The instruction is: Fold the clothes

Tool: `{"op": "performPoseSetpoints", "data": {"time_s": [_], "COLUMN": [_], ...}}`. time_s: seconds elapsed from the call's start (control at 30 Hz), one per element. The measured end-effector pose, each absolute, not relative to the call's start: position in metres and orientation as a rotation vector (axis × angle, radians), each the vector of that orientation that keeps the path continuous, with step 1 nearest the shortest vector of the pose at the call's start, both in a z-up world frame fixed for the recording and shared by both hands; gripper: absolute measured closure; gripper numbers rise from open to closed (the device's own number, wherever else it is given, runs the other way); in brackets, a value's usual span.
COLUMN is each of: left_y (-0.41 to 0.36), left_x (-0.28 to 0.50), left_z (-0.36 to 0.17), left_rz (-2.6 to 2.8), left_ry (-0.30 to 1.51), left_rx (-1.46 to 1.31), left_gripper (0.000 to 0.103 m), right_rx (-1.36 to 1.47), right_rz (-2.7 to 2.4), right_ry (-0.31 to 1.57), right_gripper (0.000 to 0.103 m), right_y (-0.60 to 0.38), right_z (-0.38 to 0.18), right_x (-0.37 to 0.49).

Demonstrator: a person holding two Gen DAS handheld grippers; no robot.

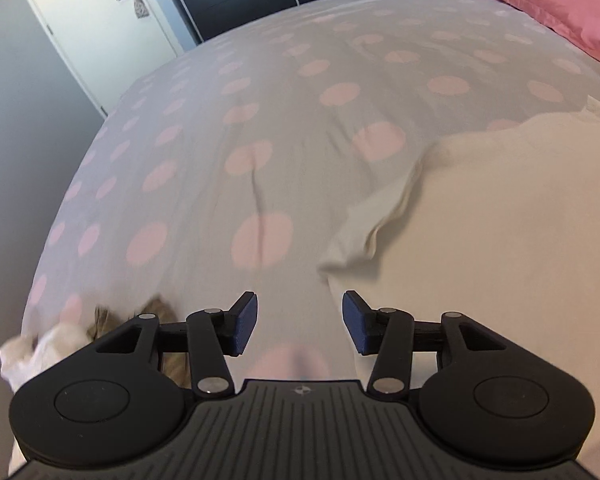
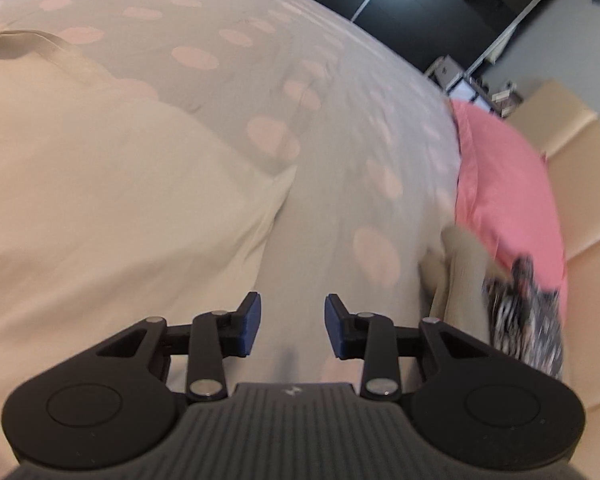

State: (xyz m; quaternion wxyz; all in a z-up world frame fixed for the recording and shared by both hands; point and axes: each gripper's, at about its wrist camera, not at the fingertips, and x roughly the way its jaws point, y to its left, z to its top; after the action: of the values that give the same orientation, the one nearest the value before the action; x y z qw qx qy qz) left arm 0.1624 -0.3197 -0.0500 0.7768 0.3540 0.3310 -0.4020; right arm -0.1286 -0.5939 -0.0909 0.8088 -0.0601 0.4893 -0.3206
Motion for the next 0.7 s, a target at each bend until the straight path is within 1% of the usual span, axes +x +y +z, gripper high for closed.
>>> {"op": "performPoseSetpoints", "data": {"time_s": [0.17, 0.3, 0.43, 0.53, 0.6, 0.7], "left_y": [-0.276, -0.249, -0.230, -0.225, -0.228, -0.234], "left_x": [0.145, 0.131, 0.113, 0.100, 0.091, 0.081], "left_z": [-0.048, -0.060, -0.076, -0.088, -0.093, -0.098], "left_rz": [-0.894, -0.932, -0.961, -0.996, -1.022, -1.046], "left_ry": [0.811, 0.877, 0.912, 0.908, 0.879, 0.841], "left_rx": [0.684, 0.688, 0.705, 0.742, 0.782, 0.828], "left_gripper": [0.058, 0.058, 0.058, 0.058, 0.062, 0.079], "right_rx": [0.119, 0.280, 0.394, 0.417, 0.391, 0.359], "right_rz": [-0.707, -0.712, -0.698, -0.676, -0.652, -0.618], "right_ry": [1.047, 1.032, 1.019, 0.996, 0.988, 0.981], "right_gripper": [0.066, 0.066, 0.066, 0.067, 0.067, 0.068], "right_y": [-0.575, -0.553, -0.540, -0.534, -0.530, -0.526], "right_z": [-0.081, -0.085, -0.098, -0.103, -0.103, -0.104], "right_x": [-0.173, -0.213, -0.245, -0.261, -0.264, -0.264]}}
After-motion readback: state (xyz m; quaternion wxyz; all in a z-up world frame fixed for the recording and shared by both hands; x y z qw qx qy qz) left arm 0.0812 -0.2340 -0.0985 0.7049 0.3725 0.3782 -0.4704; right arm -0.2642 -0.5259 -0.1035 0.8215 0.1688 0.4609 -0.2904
